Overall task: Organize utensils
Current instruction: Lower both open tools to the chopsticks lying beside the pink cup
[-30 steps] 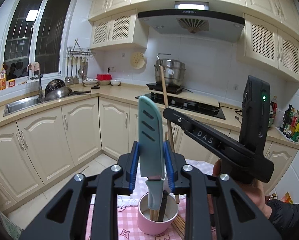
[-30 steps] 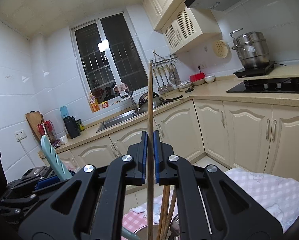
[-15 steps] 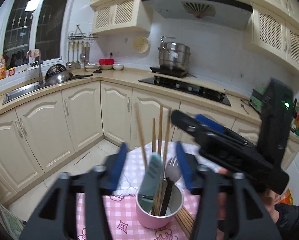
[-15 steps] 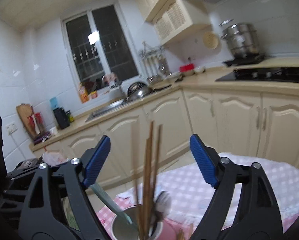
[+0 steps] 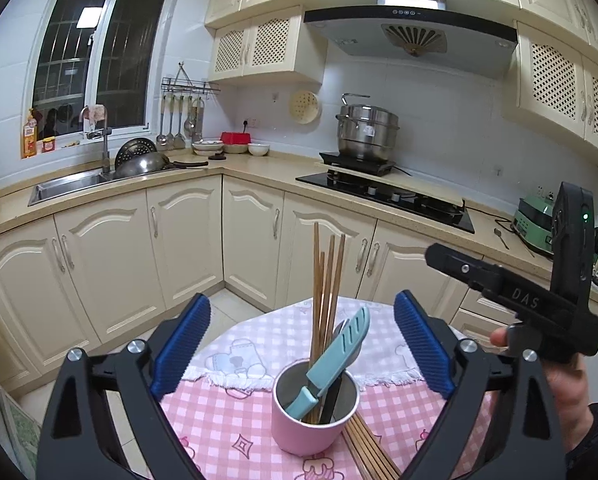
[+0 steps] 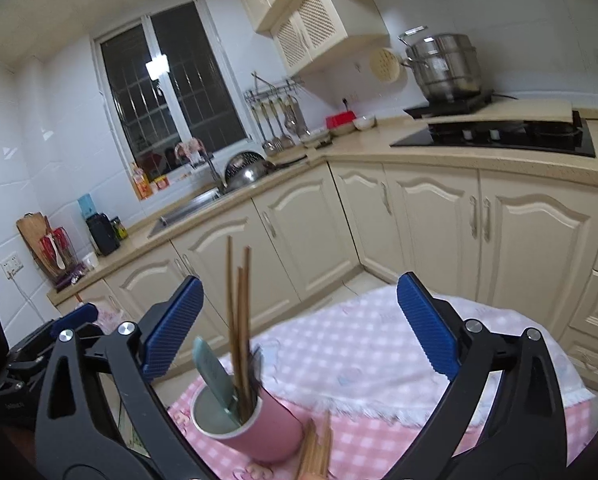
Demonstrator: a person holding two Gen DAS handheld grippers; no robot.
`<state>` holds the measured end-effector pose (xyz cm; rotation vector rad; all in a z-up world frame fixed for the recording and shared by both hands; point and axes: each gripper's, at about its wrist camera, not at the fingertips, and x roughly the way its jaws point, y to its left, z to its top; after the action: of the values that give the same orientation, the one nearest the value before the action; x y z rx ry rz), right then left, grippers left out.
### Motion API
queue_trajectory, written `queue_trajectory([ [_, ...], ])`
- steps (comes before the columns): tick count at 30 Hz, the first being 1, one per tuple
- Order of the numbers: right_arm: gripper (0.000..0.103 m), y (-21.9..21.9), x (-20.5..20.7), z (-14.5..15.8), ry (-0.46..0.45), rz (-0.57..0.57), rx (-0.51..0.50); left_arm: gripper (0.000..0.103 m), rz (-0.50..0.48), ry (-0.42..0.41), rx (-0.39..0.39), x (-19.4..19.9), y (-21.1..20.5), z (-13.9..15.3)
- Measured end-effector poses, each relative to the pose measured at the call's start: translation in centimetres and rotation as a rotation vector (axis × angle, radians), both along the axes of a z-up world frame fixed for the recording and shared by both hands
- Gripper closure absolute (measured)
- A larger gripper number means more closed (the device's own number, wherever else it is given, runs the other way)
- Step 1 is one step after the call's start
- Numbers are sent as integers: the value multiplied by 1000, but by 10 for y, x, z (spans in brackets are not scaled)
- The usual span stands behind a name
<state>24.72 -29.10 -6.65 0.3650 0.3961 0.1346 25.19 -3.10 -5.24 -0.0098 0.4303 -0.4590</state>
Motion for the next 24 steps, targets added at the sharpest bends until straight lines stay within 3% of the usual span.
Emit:
queue_trajectory([
  [10,7,-22,-17,-25,159,-4,-15,12,25,51,7,-18,2,-15],
  [24,7,-26,-31,-55,303,8,-26,12,3,124,51,-35,-8,-42],
])
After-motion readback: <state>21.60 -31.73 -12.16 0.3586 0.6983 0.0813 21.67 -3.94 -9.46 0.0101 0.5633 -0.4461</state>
